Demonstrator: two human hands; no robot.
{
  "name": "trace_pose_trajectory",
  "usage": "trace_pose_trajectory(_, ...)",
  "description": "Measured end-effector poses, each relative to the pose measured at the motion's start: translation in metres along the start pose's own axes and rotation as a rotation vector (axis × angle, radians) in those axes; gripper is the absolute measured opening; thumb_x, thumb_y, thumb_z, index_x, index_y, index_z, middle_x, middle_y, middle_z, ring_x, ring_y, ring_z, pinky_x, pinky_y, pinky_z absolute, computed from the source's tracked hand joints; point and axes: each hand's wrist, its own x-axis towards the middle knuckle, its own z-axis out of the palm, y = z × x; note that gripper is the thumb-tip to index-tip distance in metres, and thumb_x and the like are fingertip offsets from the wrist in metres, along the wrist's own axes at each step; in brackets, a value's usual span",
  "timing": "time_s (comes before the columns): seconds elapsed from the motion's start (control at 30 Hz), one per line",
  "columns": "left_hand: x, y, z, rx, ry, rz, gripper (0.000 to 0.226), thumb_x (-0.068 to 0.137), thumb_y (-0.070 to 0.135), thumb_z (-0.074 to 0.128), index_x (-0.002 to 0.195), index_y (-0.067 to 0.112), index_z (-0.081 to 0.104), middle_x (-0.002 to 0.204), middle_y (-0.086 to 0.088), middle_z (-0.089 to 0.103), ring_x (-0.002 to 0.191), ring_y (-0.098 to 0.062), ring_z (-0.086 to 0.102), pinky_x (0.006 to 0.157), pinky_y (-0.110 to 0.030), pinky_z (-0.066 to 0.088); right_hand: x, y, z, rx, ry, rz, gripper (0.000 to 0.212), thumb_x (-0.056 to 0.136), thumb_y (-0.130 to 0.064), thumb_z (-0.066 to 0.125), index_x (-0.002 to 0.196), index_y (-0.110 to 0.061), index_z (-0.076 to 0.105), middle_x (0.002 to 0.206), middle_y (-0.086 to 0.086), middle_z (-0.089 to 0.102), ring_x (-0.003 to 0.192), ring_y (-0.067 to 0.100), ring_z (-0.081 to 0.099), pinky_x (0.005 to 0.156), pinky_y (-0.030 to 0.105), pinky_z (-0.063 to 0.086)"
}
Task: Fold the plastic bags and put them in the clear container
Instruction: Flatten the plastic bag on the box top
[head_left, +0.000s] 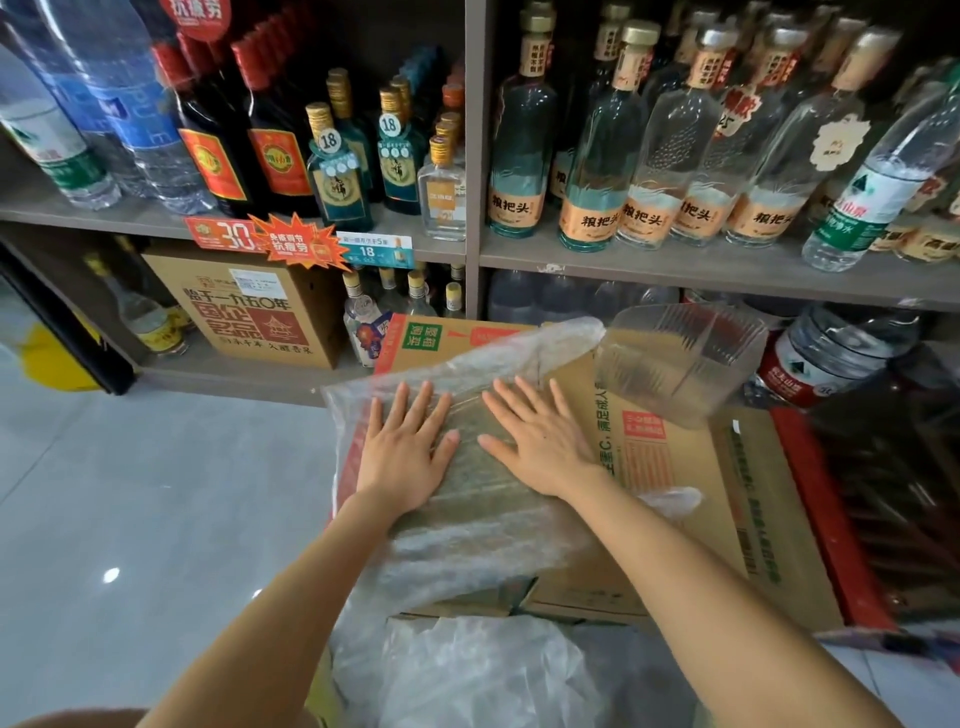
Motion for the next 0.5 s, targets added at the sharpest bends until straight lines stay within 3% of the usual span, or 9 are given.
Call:
trace_pose_trajectory(0.1, 0.008, 0.003, -0.003, -0.027, -0.032, 0.024, 0.082, 0.080, 0.063, -0.016, 0.153, 0.030, 0.001, 0.162, 0.002, -0.004, 0.148, -0.024, -0.011, 0.118, -0.045, -0.010, 0.000, 0.008, -0.002, 0.035, -0.014, 0.040, 0.067, 0.091, -0.061, 0.000, 0.151, -0.031, -0.005, 0.160, -0.007, -0.009, 0.146, 0.014, -0.014, 0.116, 0.045, -0.016)
trace_pose_trajectory(0.2, 0.016, 0.006, -0.011, -0.209, -0.012, 0.056, 0.068, 0.092, 0.059, 0.009, 0.153, 0.030, 0.012, 0.162, 0.000, 0.003, 0.149, -0.023, -0.006, 0.118, -0.043, -0.008, -0.015, 0.010, -0.013, 0.135, 0.162, 0.020, 0.061, 0.092, -0.061, 0.001, 0.148, -0.036, -0.003, 0.160, -0.001, -0.004, 0.147, 0.016, -0.010, 0.116, 0.042, -0.016)
trace_pose_trajectory(0.27, 0.014, 0.003, -0.020, -0.521, 0.072, 0.031, 0.052, 0.100, 0.050, 0.034, 0.149, 0.031, 0.029, 0.161, 0.003, 0.010, 0.149, -0.021, -0.002, 0.118, -0.041, -0.005, -0.040, 0.008, -0.018, 0.244, 0.337, -0.077, 0.061, 0.095, -0.061, 0.014, 0.148, -0.034, 0.021, 0.158, 0.001, 0.013, 0.147, 0.017, 0.006, 0.118, 0.043, -0.008)
trace_pose_trajectory(0.37, -0.001, -0.011, -0.037, -0.749, 0.182, 0.021, 0.034, 0.096, 0.042, 0.051, 0.129, 0.033, 0.057, 0.157, 0.008, 0.023, 0.148, -0.016, 0.004, 0.117, -0.038, 0.000, -0.084, 0.000, -0.009, 0.413, 0.437, -0.242, 0.053, 0.089, -0.059, 0.043, 0.125, -0.024, 0.062, 0.138, 0.000, 0.053, 0.130, 0.018, 0.043, 0.115, 0.042, 0.021)
trace_pose_trajectory(0.5, -0.046, -0.027, -0.056, -0.926, 0.158, -0.004, 0.041, 0.082, 0.057, 0.051, 0.107, 0.030, 0.070, 0.138, 0.010, 0.053, 0.134, -0.011, 0.040, 0.112, -0.037, 0.027, -0.115, -0.008, 0.015, 0.305, 0.369, -0.342, 0.049, 0.080, -0.059, 0.056, 0.112, -0.024, 0.069, 0.117, -0.004, 0.065, 0.112, 0.014, 0.050, 0.106, 0.034, 0.032)
